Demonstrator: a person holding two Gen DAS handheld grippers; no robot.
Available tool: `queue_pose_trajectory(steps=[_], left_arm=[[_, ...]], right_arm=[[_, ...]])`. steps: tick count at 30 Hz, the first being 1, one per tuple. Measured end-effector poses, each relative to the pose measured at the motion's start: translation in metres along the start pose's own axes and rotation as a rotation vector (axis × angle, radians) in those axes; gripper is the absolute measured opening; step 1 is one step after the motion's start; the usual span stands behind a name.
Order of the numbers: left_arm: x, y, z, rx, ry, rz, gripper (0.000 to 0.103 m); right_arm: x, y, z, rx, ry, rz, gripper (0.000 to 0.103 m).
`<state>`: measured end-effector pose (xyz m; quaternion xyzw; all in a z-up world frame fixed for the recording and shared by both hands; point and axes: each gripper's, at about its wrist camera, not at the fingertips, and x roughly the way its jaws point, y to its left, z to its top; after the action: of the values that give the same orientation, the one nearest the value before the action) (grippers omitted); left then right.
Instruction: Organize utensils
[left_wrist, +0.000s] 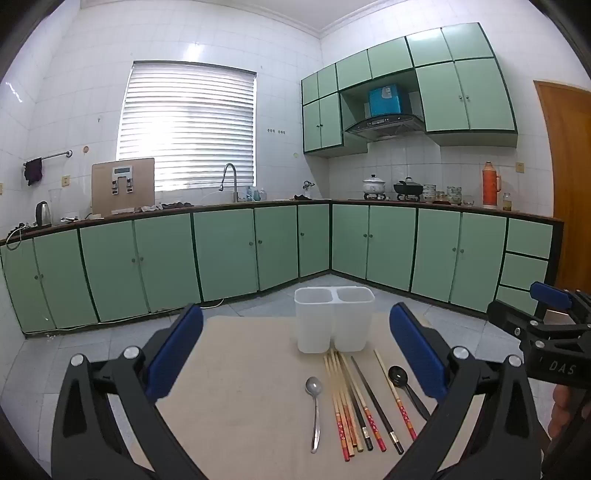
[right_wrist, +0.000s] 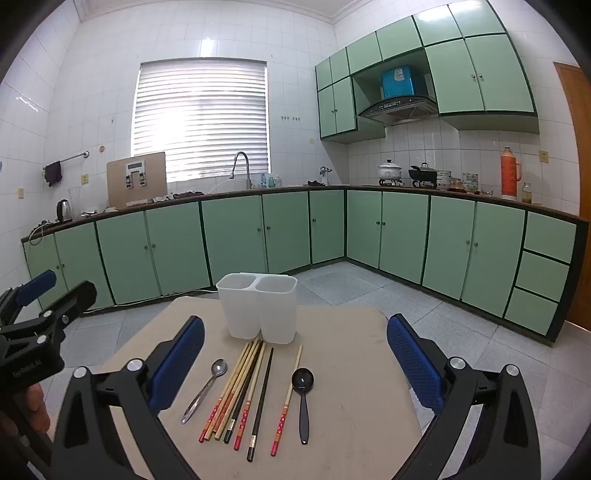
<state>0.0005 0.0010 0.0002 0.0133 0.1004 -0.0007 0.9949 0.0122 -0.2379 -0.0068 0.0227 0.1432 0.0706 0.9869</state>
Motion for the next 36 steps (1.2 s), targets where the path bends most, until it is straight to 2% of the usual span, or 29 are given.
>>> queue_pose_trajectory(steps=[17,19,36], left_arm=[[0.011,-0.004,0.003,0.004,-0.006,0.003,0.098],[0.002,-0.002,0.004,0.001,-0.009,0.005,0.098],[0.004,0.005,0.007,0.003,-0.011,0.003,0.098]], right_arm=[[0.000,0.001,-0.001,0.003,0.001,0.001,0.097],[-0.001,0.001,-0.001,0.003,0.001,0.001,0.097],[-0.001,0.003,-0.002,0.002,0.001,0.001,0.097]])
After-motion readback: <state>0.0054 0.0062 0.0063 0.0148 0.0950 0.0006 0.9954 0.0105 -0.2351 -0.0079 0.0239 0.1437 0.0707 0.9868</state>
